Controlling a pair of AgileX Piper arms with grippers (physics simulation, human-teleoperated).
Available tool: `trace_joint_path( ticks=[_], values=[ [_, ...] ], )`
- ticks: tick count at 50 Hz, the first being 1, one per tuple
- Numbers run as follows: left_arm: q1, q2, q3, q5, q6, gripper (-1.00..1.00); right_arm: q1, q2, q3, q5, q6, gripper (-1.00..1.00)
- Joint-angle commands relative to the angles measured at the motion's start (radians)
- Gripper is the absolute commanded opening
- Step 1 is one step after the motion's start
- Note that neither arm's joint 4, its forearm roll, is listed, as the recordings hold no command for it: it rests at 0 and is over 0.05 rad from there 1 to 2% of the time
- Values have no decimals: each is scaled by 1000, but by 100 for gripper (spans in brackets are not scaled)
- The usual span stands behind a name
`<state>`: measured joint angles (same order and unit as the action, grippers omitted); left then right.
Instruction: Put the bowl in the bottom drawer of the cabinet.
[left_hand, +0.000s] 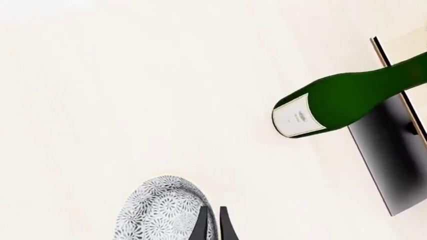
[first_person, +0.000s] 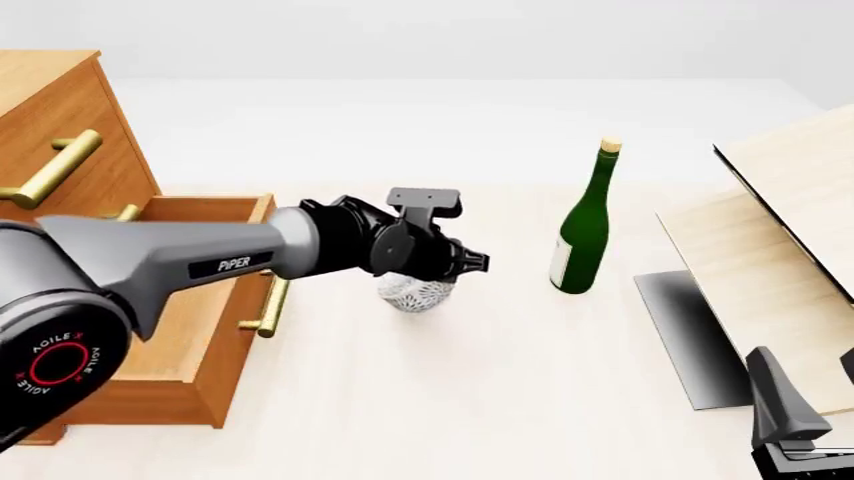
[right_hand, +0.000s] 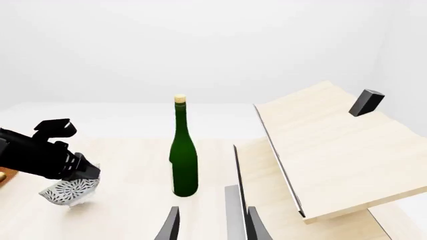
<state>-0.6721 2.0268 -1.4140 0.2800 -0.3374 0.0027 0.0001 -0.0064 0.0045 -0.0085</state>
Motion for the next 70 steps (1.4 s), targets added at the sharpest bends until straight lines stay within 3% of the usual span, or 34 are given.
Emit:
trace_joint_path(
  ticks=[1, 70],
  values=[
    [32, -41, -2, 9, 19, -100, 0, 0, 0, 0, 0, 100],
    [154, -407, 194, -12, 104, -100, 0, 0, 0, 0, 0, 100]
  ],
)
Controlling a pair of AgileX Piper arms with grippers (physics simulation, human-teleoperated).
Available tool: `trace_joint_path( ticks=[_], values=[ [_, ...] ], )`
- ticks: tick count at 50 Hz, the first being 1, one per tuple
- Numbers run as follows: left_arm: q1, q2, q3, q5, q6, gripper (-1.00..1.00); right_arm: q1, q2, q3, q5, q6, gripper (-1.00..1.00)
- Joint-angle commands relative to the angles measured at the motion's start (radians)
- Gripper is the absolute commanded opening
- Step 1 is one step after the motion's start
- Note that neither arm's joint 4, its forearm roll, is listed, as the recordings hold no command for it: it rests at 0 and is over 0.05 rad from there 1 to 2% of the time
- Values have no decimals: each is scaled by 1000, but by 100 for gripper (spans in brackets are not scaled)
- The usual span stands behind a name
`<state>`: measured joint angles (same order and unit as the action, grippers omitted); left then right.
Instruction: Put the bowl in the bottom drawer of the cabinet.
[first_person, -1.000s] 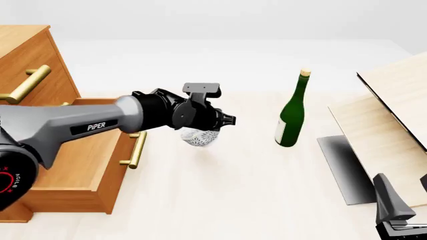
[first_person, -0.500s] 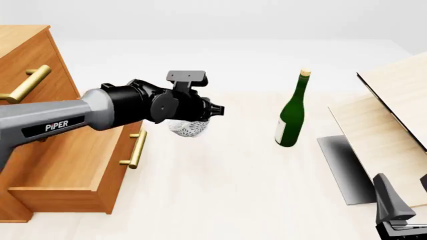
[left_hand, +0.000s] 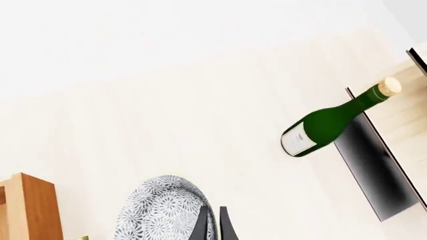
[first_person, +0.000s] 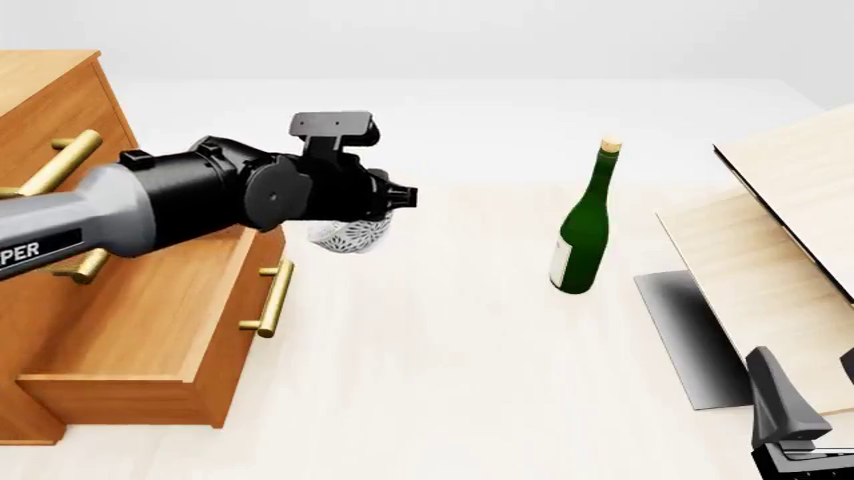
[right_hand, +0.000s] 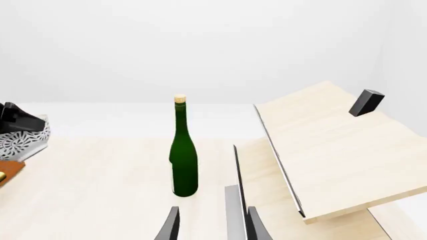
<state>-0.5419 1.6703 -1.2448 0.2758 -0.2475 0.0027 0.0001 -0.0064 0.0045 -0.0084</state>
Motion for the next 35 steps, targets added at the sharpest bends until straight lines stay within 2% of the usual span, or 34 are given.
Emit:
trace_joint_path(
  ticks=[1, 19, 35],
  values=[
    [36, -52, 37, -10, 14, -100, 0, 0, 0, 0, 0, 100],
    [77, -91, 26, 41, 42, -100, 0, 0, 0, 0, 0, 100],
    [111, -153, 60, 60, 42, -100, 0, 0, 0, 0, 0, 100]
  ],
)
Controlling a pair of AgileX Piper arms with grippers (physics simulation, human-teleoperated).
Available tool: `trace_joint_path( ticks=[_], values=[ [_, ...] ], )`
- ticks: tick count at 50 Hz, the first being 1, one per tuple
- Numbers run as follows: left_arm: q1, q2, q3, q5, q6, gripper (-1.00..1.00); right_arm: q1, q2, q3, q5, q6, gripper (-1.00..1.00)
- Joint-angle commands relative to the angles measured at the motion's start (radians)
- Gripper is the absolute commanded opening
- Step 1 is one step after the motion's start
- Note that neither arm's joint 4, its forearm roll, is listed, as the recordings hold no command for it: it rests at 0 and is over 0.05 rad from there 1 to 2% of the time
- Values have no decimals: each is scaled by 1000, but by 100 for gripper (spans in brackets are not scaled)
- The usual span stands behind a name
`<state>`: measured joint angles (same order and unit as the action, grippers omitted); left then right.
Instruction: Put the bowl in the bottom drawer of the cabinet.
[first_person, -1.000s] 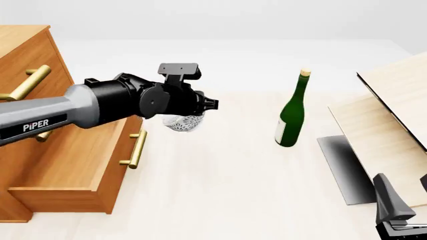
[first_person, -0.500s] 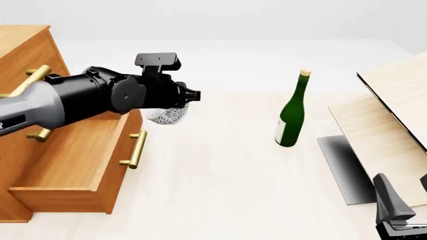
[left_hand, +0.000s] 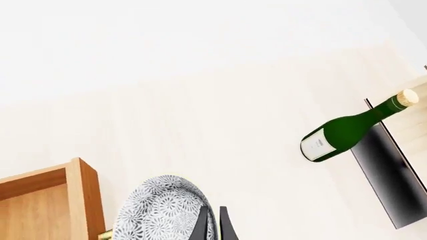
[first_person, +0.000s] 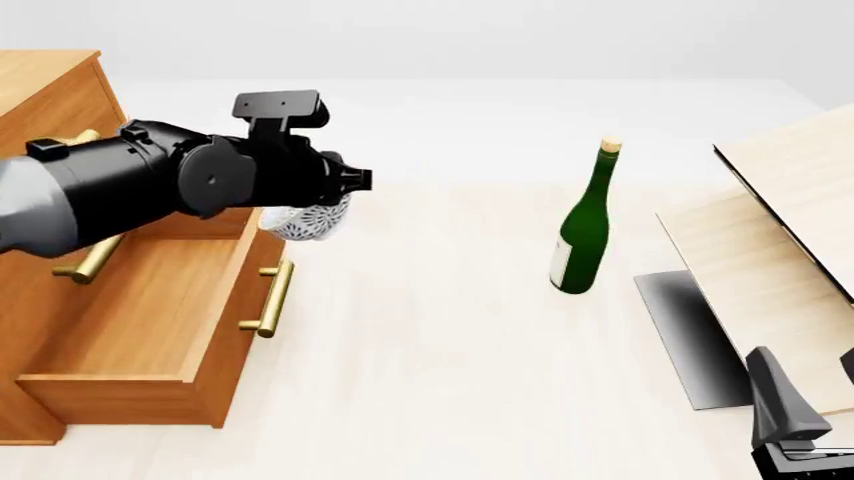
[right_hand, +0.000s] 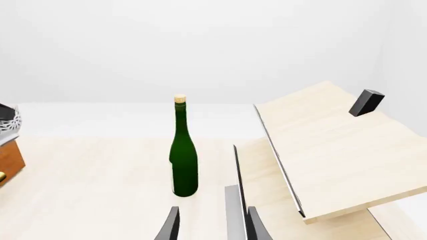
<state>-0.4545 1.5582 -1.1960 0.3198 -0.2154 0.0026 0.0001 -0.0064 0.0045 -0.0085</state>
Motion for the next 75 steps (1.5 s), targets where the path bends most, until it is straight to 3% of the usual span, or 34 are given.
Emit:
trace_joint_path(
  ticks=[1, 44, 75],
  values=[
    [23, -46, 14, 16, 5, -100, 0, 0, 0, 0, 0, 100],
    [185, -251, 185, -12, -8, -100, 0, 0, 0, 0, 0, 100],
    [287, -393, 400, -144, -111, -100, 0, 0, 0, 0, 0, 100]
  ],
)
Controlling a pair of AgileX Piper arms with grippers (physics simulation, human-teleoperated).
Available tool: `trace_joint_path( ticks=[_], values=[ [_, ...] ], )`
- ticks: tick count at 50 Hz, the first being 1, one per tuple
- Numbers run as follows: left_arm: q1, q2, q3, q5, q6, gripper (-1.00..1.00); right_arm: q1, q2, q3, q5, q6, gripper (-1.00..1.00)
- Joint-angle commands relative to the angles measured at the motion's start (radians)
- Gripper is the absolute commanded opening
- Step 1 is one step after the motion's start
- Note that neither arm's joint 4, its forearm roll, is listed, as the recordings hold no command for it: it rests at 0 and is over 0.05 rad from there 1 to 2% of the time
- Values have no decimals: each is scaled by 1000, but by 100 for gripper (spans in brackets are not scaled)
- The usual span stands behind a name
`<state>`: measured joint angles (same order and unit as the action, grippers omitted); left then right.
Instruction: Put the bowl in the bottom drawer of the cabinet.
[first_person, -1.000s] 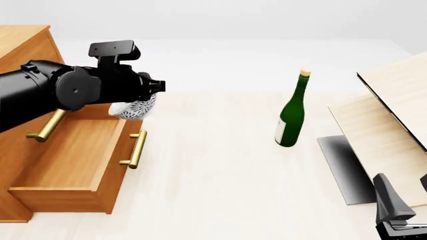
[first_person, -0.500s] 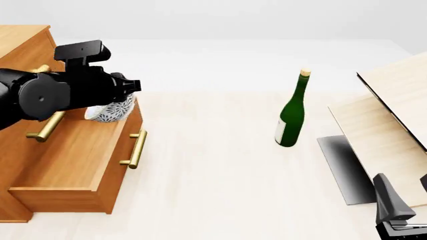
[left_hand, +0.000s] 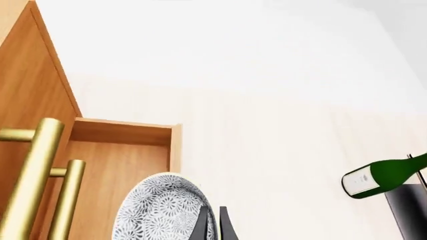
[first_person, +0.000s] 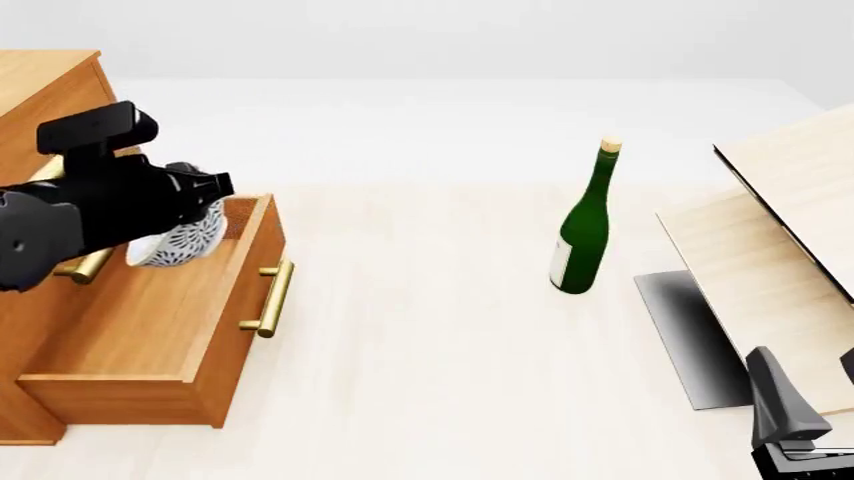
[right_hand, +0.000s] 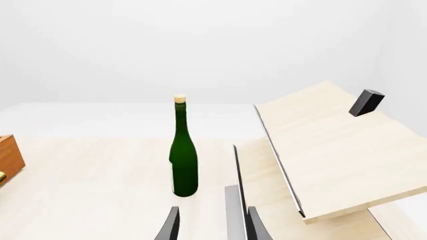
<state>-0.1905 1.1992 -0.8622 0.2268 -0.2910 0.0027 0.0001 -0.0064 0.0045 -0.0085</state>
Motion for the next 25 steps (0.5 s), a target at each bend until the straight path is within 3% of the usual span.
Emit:
trace_joint_path(
  ticks=[1, 25],
  values=[
    [22, -35, 71, -56, -41, -100, 0, 0, 0, 0, 0, 100],
    [27, 12, 104, -108, -76, -100, 0, 0, 0, 0, 0, 100]
  ],
)
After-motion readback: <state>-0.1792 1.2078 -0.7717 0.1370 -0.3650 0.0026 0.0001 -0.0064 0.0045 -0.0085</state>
